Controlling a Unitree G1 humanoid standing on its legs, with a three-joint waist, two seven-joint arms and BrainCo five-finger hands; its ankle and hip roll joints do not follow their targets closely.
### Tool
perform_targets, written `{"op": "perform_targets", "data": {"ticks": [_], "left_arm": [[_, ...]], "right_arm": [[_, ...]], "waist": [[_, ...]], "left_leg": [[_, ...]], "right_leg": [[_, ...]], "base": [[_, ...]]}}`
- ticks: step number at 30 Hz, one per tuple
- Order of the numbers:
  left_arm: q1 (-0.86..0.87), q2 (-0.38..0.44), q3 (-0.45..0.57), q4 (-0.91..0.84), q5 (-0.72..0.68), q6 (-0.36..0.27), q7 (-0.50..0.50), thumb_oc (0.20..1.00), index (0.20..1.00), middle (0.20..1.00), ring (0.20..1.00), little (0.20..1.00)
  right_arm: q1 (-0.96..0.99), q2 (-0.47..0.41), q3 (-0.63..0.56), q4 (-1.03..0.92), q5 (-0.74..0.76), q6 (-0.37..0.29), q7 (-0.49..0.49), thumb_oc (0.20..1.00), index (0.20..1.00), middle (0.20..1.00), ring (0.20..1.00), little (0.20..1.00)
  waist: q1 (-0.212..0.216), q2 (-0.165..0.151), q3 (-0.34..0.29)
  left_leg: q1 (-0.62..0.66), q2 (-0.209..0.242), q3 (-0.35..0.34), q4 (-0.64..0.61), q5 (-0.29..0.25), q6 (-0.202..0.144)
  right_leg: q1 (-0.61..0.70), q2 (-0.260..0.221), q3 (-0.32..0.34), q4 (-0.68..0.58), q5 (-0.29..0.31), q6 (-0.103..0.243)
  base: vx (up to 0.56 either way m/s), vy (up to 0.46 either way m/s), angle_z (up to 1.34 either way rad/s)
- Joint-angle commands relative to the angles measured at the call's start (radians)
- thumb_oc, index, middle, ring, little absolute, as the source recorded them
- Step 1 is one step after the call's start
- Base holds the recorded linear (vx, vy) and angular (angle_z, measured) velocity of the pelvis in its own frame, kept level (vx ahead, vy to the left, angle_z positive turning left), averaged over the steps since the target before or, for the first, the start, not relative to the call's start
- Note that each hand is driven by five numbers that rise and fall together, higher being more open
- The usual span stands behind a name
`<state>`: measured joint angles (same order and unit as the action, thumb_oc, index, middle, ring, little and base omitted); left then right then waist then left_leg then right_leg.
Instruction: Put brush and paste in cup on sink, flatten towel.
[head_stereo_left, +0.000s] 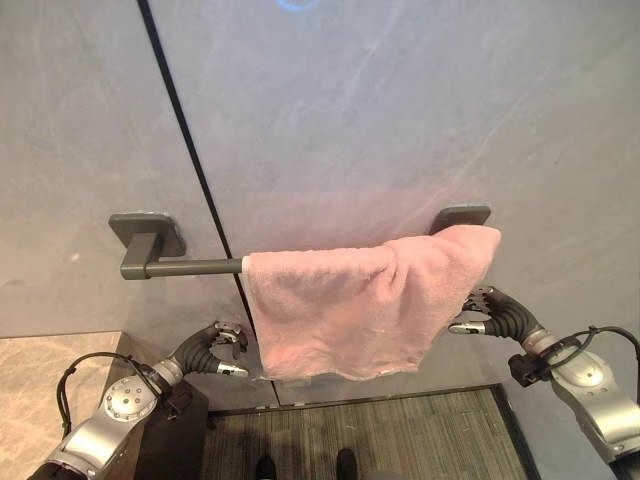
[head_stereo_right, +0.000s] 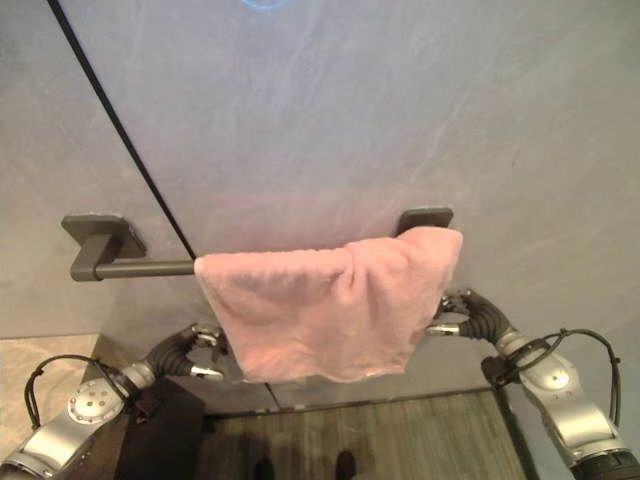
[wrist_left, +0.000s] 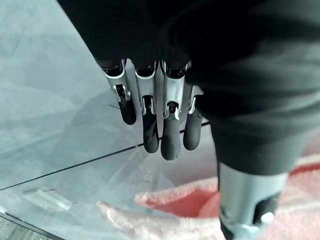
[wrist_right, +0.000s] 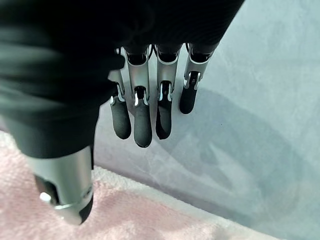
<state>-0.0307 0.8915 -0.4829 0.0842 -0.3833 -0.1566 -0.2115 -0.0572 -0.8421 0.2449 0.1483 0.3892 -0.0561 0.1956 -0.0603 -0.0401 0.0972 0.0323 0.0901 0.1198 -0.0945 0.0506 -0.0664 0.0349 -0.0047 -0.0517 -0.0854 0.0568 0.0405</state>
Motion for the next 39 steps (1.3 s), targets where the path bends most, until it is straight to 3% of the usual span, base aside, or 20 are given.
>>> {"op": "perform_targets", "data": {"ticks": [1, 2, 7, 8, 9, 10, 15, 18, 19, 23, 25, 31, 35, 39], "left_arm": [[-0.352, -0.048, -0.007, 0.018, -0.101, -0.086, 0.047, 1.0, 1.0, 1.0, 1.0, 1.0], [-0.417, -0.065, -0.063, 0.026, -0.122, -0.087, 0.04, 1.0, 1.0, 1.0, 1.0, 1.0], [-0.503, -0.081, -0.152, -0.002, -0.174, -0.082, 0.011, 1.0, 1.0, 1.0, 1.0, 1.0], [-0.522, -0.082, -0.181, -0.008, -0.176, -0.08, 0.008, 1.0, 1.0, 1.0, 1.0, 1.0], [-0.523, -0.073, -0.192, -0.02, -0.179, -0.079, -0.004, 0.404, 0.404, 0.404, 0.404, 0.404], [-0.523, -0.073, -0.192, -0.02, -0.179, -0.079, -0.004, 0.225, 0.225, 0.225, 0.225, 0.225], [-0.423, 0.043, -0.105, -0.101, -0.153, -0.085, -0.006, 0.2, 0.2, 0.2, 0.2, 0.2], [-0.218, 0.127, 0.086, -0.23, -0.199, -0.095, -0.04, 0.2, 0.2, 0.2, 0.2, 0.2], [-0.213, 0.128, 0.09, -0.234, -0.199, -0.093, -0.041, 0.2, 0.2, 0.2, 0.2, 0.2], [0.034, 0.218, 0.286, -0.44, -0.321, -0.1, -0.109, 0.2, 0.2, 0.2, 0.2, 0.2], [0.073, 0.235, 0.31, -0.465, -0.342, -0.097, -0.116, 0.2, 0.2, 0.2, 0.2, 0.2], [0.228, 0.345, 0.403, -0.553, -0.365, -0.104, -0.135, 0.2, 0.2, 0.2, 0.2, 0.2], [0.293, 0.36, 0.442, -0.563, -0.383, -0.108, -0.128, 0.2, 0.2, 0.2, 0.2, 0.2], [0.303, 0.354, 0.451, -0.551, -0.367, -0.109, -0.108, 0.2, 0.2, 0.2, 0.2, 0.2]], "right_arm": [[-0.198, 0.053, 0.097, 0.043, 0.165, -0.048, -0.021, 1.0, 1.0, 1.0, 1.0, 1.0], [-0.259, 0.078, 0.155, 0.064, 0.204, -0.049, -0.009, 1.0, 1.0, 1.0, 1.0, 1.0], [-0.348, 0.105, 0.234, 0.037, 0.234, -0.054, -0.006, 1.0, 1.0, 1.0, 1.0, 1.0], [-0.355, 0.101, 0.253, 0.015, 0.252, -0.053, 0.007, 0.2, 0.2, 0.2, 0.2, 0.2], [-0.35, 0.102, 0.25, -0.002, 0.27, -0.055, 0.007, 0.2, 0.2, 0.2, 0.2, 0.2], [-0.35, 0.101, 0.25, -0.002, 0.27, -0.055, 0.007, 0.2, 0.2, 0.2, 0.2, 0.2], [-0.259, 0.053, 0.169, -0.169, 0.231, -0.082, -0.003, 0.2, 0.2, 0.2, 0.2, 0.2], [-0.079, -0.009, -0.005, -0.351, 0.165, -0.123, 0.015, 0.2, 0.2, 0.2, 0.2, 0.2], [-0.076, -0.01, -0.005, -0.354, 0.165, -0.121, 0.015, 0.2, 0.2, 0.2, 0.2, 0.2], [0.174, -0.101, -0.165, -0.545, 0.213, -0.151, 0.108, 0.2, 0.2, 0.2, 0.2, 0.2], [0.208, -0.116, -0.183, -0.568, 0.221, -0.151, 0.119, 0.2, 0.2, 0.2, 0.2, 0.2], [0.232, -0.218, -0.148, -0.648, 0.255, -0.151, 0.165, 0.2, 0.2, 0.2, 0.2, 0.2], [0.135, -0.252, -0.048, -0.664, 0.295, -0.155, 0.165, 0.2, 0.2, 0.2, 0.2, 0.2], [0.056, -0.232, 0.006, -0.658, 0.272, -0.157, 0.135, 0.2, 0.2, 0.2, 0.2, 0.2]], "waist": [[0.018, -0.013, -0.05], [0.022, -0.015, -0.048], [0.024, -0.015, -0.043], [0.024, -0.015, -0.044], [0.024, -0.015, -0.044], [0.024, -0.016, -0.044], [0.022, -0.016, -0.048], [0.019, -0.02, -0.058], [0.018, -0.019, -0.059], [0.016, -0.03, -0.068], [0.015, -0.03, -0.069], [0.024, -0.023, -0.055], [0.042, -0.021, -0.025], [0.058, -0.019, -0.015]], "left_leg": [[0.032, 0.017, 0.0, 0.007, 0.006, -0.028], [0.033, 0.016, -0.001, 0.007, 0.005, -0.027], [0.035, 0.015, 0.002, 0.007, 0.001, -0.022], [0.037, 0.014, 0.003, 0.007, 0.0, -0.02], [0.039, 0.013, 0.005, 0.007, -0.002, -0.019], [0.039, 0.013, 0.005, 0.007, -0.002, -0.019], [0.052, 0.011, 0.014, 0.007, -0.01, -0.016], [0.062, 0.009, 0.018, 0.007, -0.017, -0.013], [0.063, 0.009, 0.018, 0.007, -0.017, -0.013], [0.067, 0.01, 0.02, 0.007, -0.02, -0.016], [0.065, 0.01, 0.021, 0.007, -0.02, -0.017], [0.072, 0.011, 0.023, 0.007, -0.016, -0.017], [0.06, 0.003, 0.018, 0.032, -0.016, -0.009], [0.036, -0.004, 0.005, 0.051, -0.021, -0.006]], "right_leg": [[0.045, -0.12, 0.018, 0.062, -0.027, 0.124], [0.042, -0.121, 0.019, 0.069, -0.028, 0.124], [0.033, -0.12, 0.027, 0.086, -0.031, 0.127], [0.032, -0.121, 0.027, 0.088, -0.032, 0.127], [0.032, -0.121, 0.028, 0.088, -0.032, 0.128], [0.033, -0.122, 0.029, 0.088, -0.032, 0.128], [0.035, -0.125, 0.035, 0.09, -0.033, 0.132], [0.038, -0.127, 0.037, 0.092, -0.037, 0.135], [0.038, -0.127, 0.037, 0.092, -0.037, 0.135], [0.044, -0.129, 0.039, 0.081, -0.034, 0.141], [0.044, -0.13, 0.039, 0.076, -0.033, 0.142], [0.045, -0.132, 0.042, 0.075, -0.036, 0.144], [0.042, -0.139, 0.047, 0.081, -0.043, 0.14], [0.043, -0.147, 0.037, 0.079, -0.044, 0.139]], "base": [[0.0, 0.0, 0.0], [0.0, 0.006, -0.03], [0.0, 0.009, -0.01], [0.02, 0.036, -0.05], [0.01, 0.027, -0.03], [0.0, 0.0, 0.0], [0.01, 0.016, -0.04], [0.04, 0.027, -0.07], [0.0, 0.0, 0.0], [0.0, 0.0, 0.0], [0.0, 0.0, 0.0], [-0.01, 0.004, 0.0], [-0.06, 0.016, -0.02], [-0.03, 0.008, 0.0]]}}
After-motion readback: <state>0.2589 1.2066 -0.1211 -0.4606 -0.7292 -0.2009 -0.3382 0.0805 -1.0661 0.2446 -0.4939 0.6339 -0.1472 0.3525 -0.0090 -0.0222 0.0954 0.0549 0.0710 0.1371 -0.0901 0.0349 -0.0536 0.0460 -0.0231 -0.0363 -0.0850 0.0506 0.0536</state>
